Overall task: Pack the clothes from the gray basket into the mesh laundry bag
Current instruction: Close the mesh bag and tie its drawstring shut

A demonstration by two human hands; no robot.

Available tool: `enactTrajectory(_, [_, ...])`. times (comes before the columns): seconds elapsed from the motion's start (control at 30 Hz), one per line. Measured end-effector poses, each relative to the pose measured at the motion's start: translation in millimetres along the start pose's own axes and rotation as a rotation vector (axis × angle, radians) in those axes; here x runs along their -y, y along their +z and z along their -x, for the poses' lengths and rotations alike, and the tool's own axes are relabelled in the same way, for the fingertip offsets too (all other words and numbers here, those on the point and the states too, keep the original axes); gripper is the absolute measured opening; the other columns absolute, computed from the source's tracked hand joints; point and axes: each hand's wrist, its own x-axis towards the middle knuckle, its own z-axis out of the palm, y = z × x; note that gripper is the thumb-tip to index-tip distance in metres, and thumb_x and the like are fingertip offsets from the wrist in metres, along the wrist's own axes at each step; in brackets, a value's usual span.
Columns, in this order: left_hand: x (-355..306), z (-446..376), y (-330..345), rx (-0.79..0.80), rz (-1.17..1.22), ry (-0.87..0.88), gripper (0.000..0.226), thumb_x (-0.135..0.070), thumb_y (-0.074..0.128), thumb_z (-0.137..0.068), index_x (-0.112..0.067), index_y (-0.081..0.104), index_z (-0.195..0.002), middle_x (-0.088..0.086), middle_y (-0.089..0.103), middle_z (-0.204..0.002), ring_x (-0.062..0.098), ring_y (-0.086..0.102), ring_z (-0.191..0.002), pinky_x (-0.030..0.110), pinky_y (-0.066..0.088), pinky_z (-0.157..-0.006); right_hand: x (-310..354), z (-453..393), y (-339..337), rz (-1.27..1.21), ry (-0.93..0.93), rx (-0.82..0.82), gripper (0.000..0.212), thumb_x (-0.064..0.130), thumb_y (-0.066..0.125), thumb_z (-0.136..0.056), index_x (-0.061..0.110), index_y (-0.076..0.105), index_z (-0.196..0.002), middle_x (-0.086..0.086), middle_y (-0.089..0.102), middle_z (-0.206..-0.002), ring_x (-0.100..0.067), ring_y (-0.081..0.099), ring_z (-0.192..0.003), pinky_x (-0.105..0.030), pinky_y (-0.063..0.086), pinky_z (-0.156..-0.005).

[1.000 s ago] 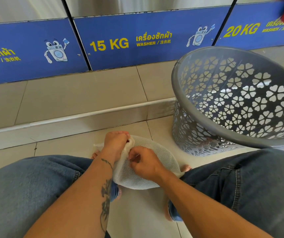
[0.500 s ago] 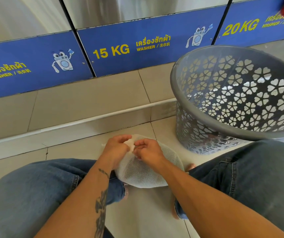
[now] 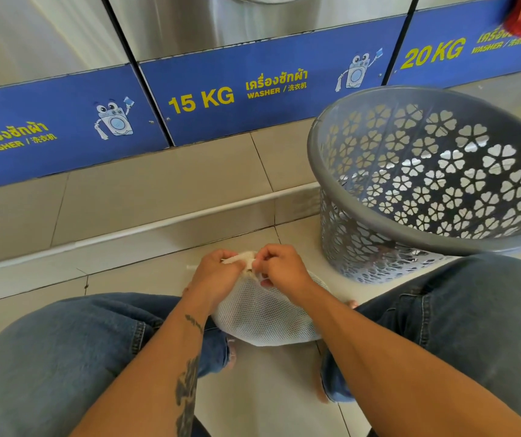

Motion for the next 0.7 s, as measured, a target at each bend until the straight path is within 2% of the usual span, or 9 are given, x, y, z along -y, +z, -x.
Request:
enactTrajectory(0.1, [-0.2, 4.7, -2.8, 0.059, -0.045, 0.041, 0.024, -0.019, 0.073, -0.074, -0.028, 0.066, -0.096, -0.002, 0.069, -0.094, 0.019, 0.065, -0.088, 0.040, 0.054, -0.082, 5.0, -1.6, -3.6, -0.095, 0.094, 0.070, 0.023, -0.008, 0.061, -0.087, 0.009, 0.065, -0.072, -0.006, 0.066, -0.078, -0.016, 0.062, -0.066, -0.030, 0.057, -0.060])
enactTrajectory(0.2, [3.4, 5.2, -2.6, 0.027, -0.051, 0.061, 0.026, -0.008, 0.072, -0.074, -0.027, 0.069, -0.092, 0.000, 0.071, -0.091, 0.020, 0.066, -0.085, 0.039, 0.054, -0.078, 6.0, -3.7, -6.3, -0.123, 0.140, 0.119, 0.024, -0.005, 0.059, -0.092, 0.010, 0.064, -0.074, -0.007, 0.066, -0.074, -0.015, 0.062, -0.066, -0.031, 0.058, -0.062])
enactTrajectory(0.3, [4.8, 4.8, 0.0, 0.004, -0.033, 0.059, 0.026, -0.009, 0.072, -0.071, -0.029, 0.067, -0.088, -0.001, 0.071, -0.088, 0.021, 0.066, -0.083, 0.041, 0.054, -0.077, 7.4, -3.4, -10.7, -0.155, 0.180, 0.161, 0.022, -0.002, 0.058, -0.095, 0.009, 0.063, -0.077, -0.008, 0.066, -0.072, -0.013, 0.063, -0.064, -0.031, 0.059, -0.061])
enactTrajectory(0.37, [5.1, 4.6, 2.3, 0.001, -0.039, 0.058, 0.025, -0.011, 0.070, -0.072, -0.028, 0.064, -0.088, 0.000, 0.069, -0.087, 0.020, 0.064, -0.079, 0.038, 0.053, -0.071, 6.4, -3.2, -11.6, -0.180, 0.189, 0.178, 0.022, -0.001, 0.058, -0.095, 0.009, 0.063, -0.077, -0.006, 0.066, -0.070, -0.012, 0.063, -0.062, -0.031, 0.060, -0.062])
enactTrajectory(0.57, [6.8, -0.1, 6.7, 0.029, -0.054, 0.052, 0.024, -0.008, 0.065, -0.077, -0.021, 0.063, -0.096, 0.002, 0.068, -0.089, 0.017, 0.062, -0.074, 0.027, 0.047, -0.059, 2.0, -4.6, -9.2, -0.211, 0.207, 0.153, 0.021, -0.003, 0.057, -0.095, 0.009, 0.063, -0.078, -0.009, 0.066, -0.073, -0.016, 0.064, -0.066, -0.031, 0.059, -0.060])
enactTrajectory(0.7, [8.0, -1.5, 8.6, -0.012, -0.033, 0.016, 0.024, -0.004, 0.060, -0.075, -0.020, 0.062, -0.092, 0.002, 0.066, -0.086, 0.017, 0.058, -0.072, 0.026, 0.042, -0.057, 0.8, -4.5, -3.7, -0.154, 0.173, 0.117, 0.022, -0.004, 0.057, -0.094, 0.009, 0.064, -0.077, -0.010, 0.065, -0.073, -0.017, 0.063, -0.064, -0.034, 0.061, -0.062])
